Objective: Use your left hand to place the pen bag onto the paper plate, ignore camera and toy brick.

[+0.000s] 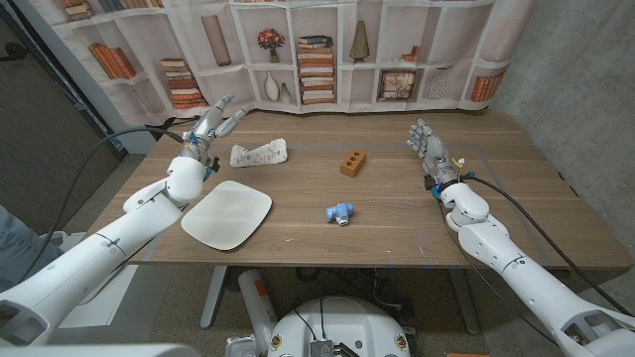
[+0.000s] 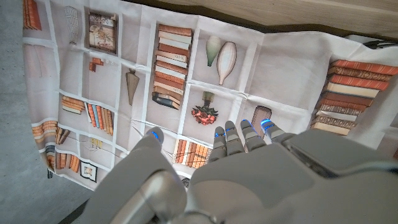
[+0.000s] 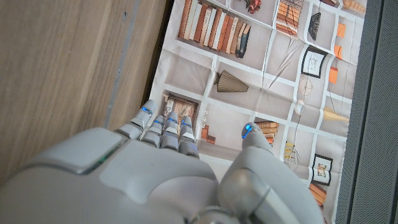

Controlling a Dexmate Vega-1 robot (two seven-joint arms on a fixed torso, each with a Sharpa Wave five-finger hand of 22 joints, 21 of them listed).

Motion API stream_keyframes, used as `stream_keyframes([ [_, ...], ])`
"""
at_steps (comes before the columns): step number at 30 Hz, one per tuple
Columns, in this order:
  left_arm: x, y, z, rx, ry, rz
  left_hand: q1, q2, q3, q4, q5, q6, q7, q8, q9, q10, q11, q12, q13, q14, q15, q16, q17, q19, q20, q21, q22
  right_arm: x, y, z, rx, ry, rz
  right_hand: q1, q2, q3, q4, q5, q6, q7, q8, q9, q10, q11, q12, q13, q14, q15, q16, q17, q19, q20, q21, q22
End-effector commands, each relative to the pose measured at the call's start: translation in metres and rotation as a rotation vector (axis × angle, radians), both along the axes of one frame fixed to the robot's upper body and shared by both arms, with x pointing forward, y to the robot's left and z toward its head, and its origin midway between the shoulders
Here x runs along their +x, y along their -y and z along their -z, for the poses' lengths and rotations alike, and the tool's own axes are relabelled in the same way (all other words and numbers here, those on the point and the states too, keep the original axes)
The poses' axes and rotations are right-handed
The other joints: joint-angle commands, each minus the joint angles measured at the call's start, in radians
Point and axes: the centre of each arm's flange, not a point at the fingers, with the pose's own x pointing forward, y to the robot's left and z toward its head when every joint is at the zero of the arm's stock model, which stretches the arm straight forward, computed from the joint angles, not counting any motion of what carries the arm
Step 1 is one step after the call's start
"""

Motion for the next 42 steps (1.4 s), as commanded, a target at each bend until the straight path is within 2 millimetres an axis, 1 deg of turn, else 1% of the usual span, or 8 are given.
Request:
stream_keyframes([
  [1, 0.001, 0.003, -0.001, 0.071, 0.009, -0.093, 0.013, 0.003, 0.005, -0.006, 0.009, 0.008, 0.000, 0.009, 0.005, 0.008, -0.002, 0.007, 0.003, 0.002, 0.000, 0.006, 0.002, 0.010, 0.000, -0.002, 0.003, 0.002, -0.002, 0.003, 0.006, -0.006, -0.002, 0.003, 0.010, -0.004, -0.002, -0.001, 0.009, 0.001, 0.000, 0.005, 0.006, 0.000, -0.001, 0.002, 0.006, -0.001, -0.001, 0.004, 0.011, -0.035, -0.004, 0.005],
  [7, 0.000, 0.002, -0.004, 0.097, 0.003, -0.125, 0.017, 0.005, 0.006, -0.008, 0.012, 0.013, -0.005, 0.009, 0.005, 0.015, -0.004, 0.007, 0.003, 0.008, -0.003, 0.007, 0.002, 0.013, 0.000, -0.004, 0.003, 0.003, -0.002, 0.004, 0.012, -0.005, -0.001, 0.002, 0.010, -0.005, -0.002, -0.001, 0.009, 0.001, 0.000, 0.005, 0.007, 0.004, -0.001, 0.002, 0.007, 0.000, -0.001, 0.004, 0.013, -0.035, -0.006, 0.005],
  [18, 0.002, 0.004, -0.007, 0.129, -0.004, -0.149, 0.028, 0.008, 0.008, -0.014, 0.019, 0.024, -0.010, 0.009, 0.005, 0.024, -0.010, 0.007, 0.003, 0.021, -0.005, 0.008, 0.002, 0.020, 0.000, -0.009, 0.003, 0.004, -0.002, 0.006, 0.013, -0.009, -0.002, 0.002, 0.010, -0.006, -0.003, -0.001, 0.010, 0.001, 0.000, 0.005, 0.008, 0.002, -0.001, 0.002, 0.008, 0.000, -0.001, 0.005, 0.014, -0.034, -0.010, 0.005],
  [22, 0.006, 0.004, -0.007, 0.128, -0.018, -0.142, 0.030, 0.008, 0.008, -0.015, 0.020, 0.026, -0.010, 0.009, 0.005, 0.025, -0.010, 0.007, 0.003, 0.023, -0.006, 0.008, 0.002, 0.022, 0.001, -0.009, 0.003, 0.004, -0.003, 0.004, 0.012, -0.008, -0.002, 0.001, 0.011, -0.006, -0.003, -0.001, 0.010, 0.000, 0.000, 0.005, 0.007, 0.000, -0.002, 0.002, 0.009, 0.000, -0.001, 0.005, 0.014, -0.034, -0.012, 0.005],
  [24, 0.008, 0.005, -0.008, 0.128, -0.027, -0.136, 0.031, 0.008, 0.009, -0.017, 0.020, 0.026, -0.009, 0.009, 0.006, 0.025, -0.009, 0.007, 0.003, 0.024, -0.006, 0.008, 0.002, 0.025, 0.001, -0.009, 0.002, 0.004, -0.003, 0.004, 0.022, -0.006, 0.017, 0.001, 0.012, -0.007, -0.003, -0.001, 0.009, 0.000, -0.001, 0.005, 0.007, -0.001, -0.003, 0.002, 0.019, -0.001, 0.002, 0.005, 0.027, -0.040, -0.011, 0.005],
  [26, 0.009, 0.006, -0.008, 0.134, -0.037, -0.137, 0.034, 0.007, 0.009, -0.018, 0.021, 0.028, -0.009, 0.010, 0.006, 0.027, -0.010, 0.007, 0.003, 0.025, -0.007, 0.007, 0.002, 0.027, 0.002, -0.009, 0.002, 0.004, -0.003, 0.003, 0.020, -0.003, 0.008, 0.001, 0.012, -0.007, -0.003, -0.001, 0.008, 0.000, -0.001, 0.005, 0.003, -0.003, -0.004, 0.002, 0.019, -0.001, 0.002, 0.005, 0.029, -0.043, -0.012, 0.005],
  [35, 0.015, 0.012, -0.014, 0.151, -0.084, -0.133, 0.046, -0.001, 0.007, -0.029, 0.026, 0.031, -0.006, 0.008, 0.006, 0.025, -0.003, 0.003, 0.003, 0.023, -0.001, 0.003, 0.001, 0.031, 0.004, -0.014, 0.002, 0.004, -0.003, 0.001, 0.020, 0.003, 0.006, 0.000, 0.012, -0.009, -0.004, -0.002, 0.006, 0.000, -0.002, 0.005, 0.009, -0.002, -0.003, 0.002, 0.027, -0.001, 0.003, 0.006, 0.039, -0.043, -0.014, 0.005],
  [42, 0.020, 0.014, -0.018, 0.166, -0.116, -0.139, 0.054, -0.007, 0.006, -0.035, 0.028, 0.036, -0.005, 0.008, 0.006, 0.025, -0.005, 0.001, 0.003, 0.022, 0.001, 0.001, 0.001, 0.031, 0.008, -0.018, 0.002, 0.006, -0.004, 0.003, 0.023, 0.000, 0.004, 0.000, 0.012, -0.010, -0.005, -0.002, 0.007, -0.001, -0.001, 0.005, 0.012, -0.004, -0.003, 0.002, 0.030, 0.000, 0.003, 0.006, 0.041, -0.041, -0.017, 0.005],
])
